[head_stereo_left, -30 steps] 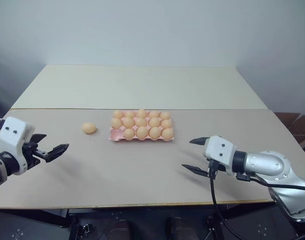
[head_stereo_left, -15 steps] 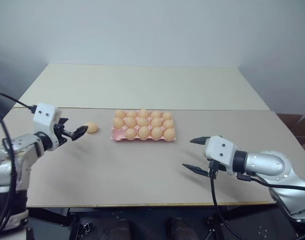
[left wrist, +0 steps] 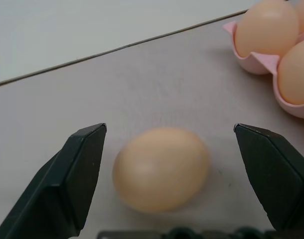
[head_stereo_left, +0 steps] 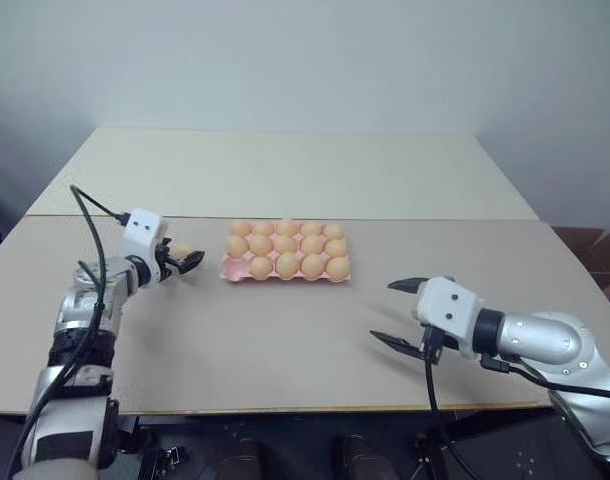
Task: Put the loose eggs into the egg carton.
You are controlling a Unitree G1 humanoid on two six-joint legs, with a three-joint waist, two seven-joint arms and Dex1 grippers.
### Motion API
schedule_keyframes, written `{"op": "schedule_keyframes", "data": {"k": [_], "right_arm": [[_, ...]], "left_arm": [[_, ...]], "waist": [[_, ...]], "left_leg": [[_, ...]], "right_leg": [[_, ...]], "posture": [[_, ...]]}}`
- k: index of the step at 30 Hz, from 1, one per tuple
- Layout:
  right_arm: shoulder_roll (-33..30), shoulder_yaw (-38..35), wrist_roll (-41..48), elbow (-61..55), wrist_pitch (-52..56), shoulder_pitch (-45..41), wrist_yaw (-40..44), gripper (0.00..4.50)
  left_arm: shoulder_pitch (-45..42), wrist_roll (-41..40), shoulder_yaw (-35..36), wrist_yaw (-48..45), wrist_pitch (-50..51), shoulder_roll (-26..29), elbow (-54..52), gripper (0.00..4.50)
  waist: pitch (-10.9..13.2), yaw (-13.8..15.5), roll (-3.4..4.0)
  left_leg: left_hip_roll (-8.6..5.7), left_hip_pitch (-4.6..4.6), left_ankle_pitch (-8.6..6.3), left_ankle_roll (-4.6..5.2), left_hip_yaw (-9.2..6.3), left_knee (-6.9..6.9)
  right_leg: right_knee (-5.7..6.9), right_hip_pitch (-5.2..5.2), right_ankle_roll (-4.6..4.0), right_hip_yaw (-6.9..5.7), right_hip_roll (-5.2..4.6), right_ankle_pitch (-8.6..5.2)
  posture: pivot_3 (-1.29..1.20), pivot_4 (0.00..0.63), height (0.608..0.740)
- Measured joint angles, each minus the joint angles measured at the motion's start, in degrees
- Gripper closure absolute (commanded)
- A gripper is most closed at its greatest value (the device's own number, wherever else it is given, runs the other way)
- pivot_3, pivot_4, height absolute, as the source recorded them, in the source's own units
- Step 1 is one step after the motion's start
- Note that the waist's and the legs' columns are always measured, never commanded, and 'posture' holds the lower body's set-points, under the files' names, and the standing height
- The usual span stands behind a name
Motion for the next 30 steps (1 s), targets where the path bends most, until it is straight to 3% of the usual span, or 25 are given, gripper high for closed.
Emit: {"op": "schedule_keyframes", "data": {"k": [4,7,12,19,23,30], "right_arm": [[0.00,-0.71,0.01,-0.17,0.31,0.47,-0.74,0.00],[0.00,-0.90,0.00,-0.29,0.47,0.48,-0.95,0.00],[-0.01,-0.90,-0.27,-0.39,1.00,0.69,-1.17,0.00],[0.00,-0.89,-0.48,-0.43,1.06,0.69,-1.29,0.00],[0.01,-0.87,-0.60,-0.52,1.12,0.69,-1.42,0.00],[0.63,-0.84,-0.95,-0.82,1.35,1.16,-2.26,0.00]], "left_arm": [[-3.53,1.49,-0.51,-0.45,-4.08,-1.04,8.90,0.03],[-5.29,2.32,-0.52,-0.68,-6.71,-1.52,12.62,0.63],[-5.98,2.45,-0.52,-1.87,-8.87,-1.78,15.06,2.07],[-5.32,2.92,-0.45,-2.42,-9.16,-1.74,13.11,2.13],[-2.84,0.60,1.13,-4.38,-7.48,-1.72,4.96,2.13],[2.66,-7.34,1.79,-15.56,-3.22,-1.73,-14.41,2.13]], "waist": [[0.00,0.08,-0.01],[-0.01,0.08,-0.02],[-0.01,0.01,-0.02],[-0.01,0.03,-0.02],[-0.01,0.03,-0.02],[-0.01,0.03,-0.01]], "left_leg": [[-0.01,-0.01,0.00,0.00,0.00,0.01],[-0.01,-0.01,0.00,0.00,0.00,0.02],[0.00,-0.01,0.00,0.00,0.00,0.02],[0.00,-0.01,0.00,0.00,0.00,0.02],[0.01,-0.03,0.00,0.00,0.00,0.02],[0.00,0.03,0.00,0.00,0.00,0.03]], "right_leg": [[0.01,0.01,0.02,-0.01,-0.01,0.01],[0.00,0.01,0.03,-0.01,-0.02,0.01],[0.01,0.01,0.03,-0.01,-0.01,0.02],[0.02,0.01,0.04,-0.01,-0.01,0.02],[0.01,0.00,0.04,-0.01,-0.01,0.02],[0.06,0.03,0.03,0.01,0.00,0.02]], "posture": [[0.00,0.150,0.740],[0.00,0.150,0.740],[0.00,0.150,0.740],[0.00,0.150,0.740],[0.00,0.150,0.740],[0.00,0.150,0.740]]}}
